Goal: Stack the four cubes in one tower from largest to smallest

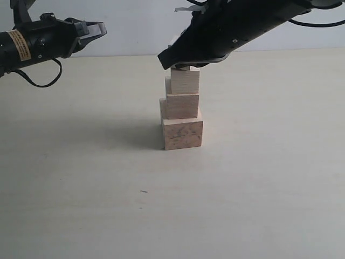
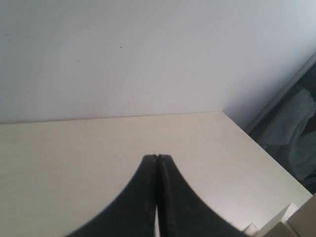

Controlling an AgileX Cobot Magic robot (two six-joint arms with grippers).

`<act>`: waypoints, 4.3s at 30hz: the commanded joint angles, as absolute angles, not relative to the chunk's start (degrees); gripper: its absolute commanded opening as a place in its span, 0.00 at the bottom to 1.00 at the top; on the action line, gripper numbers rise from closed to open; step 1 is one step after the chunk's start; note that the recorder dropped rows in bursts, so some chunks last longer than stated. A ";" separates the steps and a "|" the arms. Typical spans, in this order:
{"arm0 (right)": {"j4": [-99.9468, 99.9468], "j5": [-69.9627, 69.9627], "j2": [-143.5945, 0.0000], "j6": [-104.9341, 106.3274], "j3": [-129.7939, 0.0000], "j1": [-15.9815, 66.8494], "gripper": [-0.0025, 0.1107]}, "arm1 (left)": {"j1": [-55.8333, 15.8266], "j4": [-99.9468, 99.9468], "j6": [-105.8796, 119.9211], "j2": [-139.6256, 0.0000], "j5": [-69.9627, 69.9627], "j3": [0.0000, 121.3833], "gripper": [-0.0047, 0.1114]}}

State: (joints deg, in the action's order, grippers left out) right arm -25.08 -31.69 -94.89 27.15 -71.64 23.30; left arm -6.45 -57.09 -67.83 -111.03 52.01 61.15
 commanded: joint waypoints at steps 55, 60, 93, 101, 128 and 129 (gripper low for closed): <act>1.52 -33.72 -99.06 -1.13 -71.96 21.99 0.02 | -14.91 -58.08 -64.75 -114.63 52.67 61.51 0.04; -3.94 -33.58 -99.06 2.35 -71.96 21.99 0.02 | -14.91 -58.08 -64.75 -114.63 52.67 61.51 0.04; -5.55 -28.66 -90.25 1.37 -71.96 21.99 0.02 | -14.91 -57.00 -67.50 -114.63 67.85 61.51 0.04; -10.35 -28.06 -91.31 3.59 -71.96 21.99 0.02 | -14.91 -62.39 -69.61 -114.63 68.75 61.51 0.04; -10.51 -26.63 -94.61 3.48 -74.35 21.99 0.02 | -18.61 -61.03 -69.20 -114.63 65.46 61.51 0.04; -10.37 -26.63 -94.61 3.48 -74.35 21.99 0.02 | -18.61 -61.01 -69.20 -114.63 65.46 61.51 0.04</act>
State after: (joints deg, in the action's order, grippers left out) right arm -10.58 -26.25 -94.36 3.18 -73.93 22.04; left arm -18.31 -62.24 -69.49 -114.79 65.55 61.27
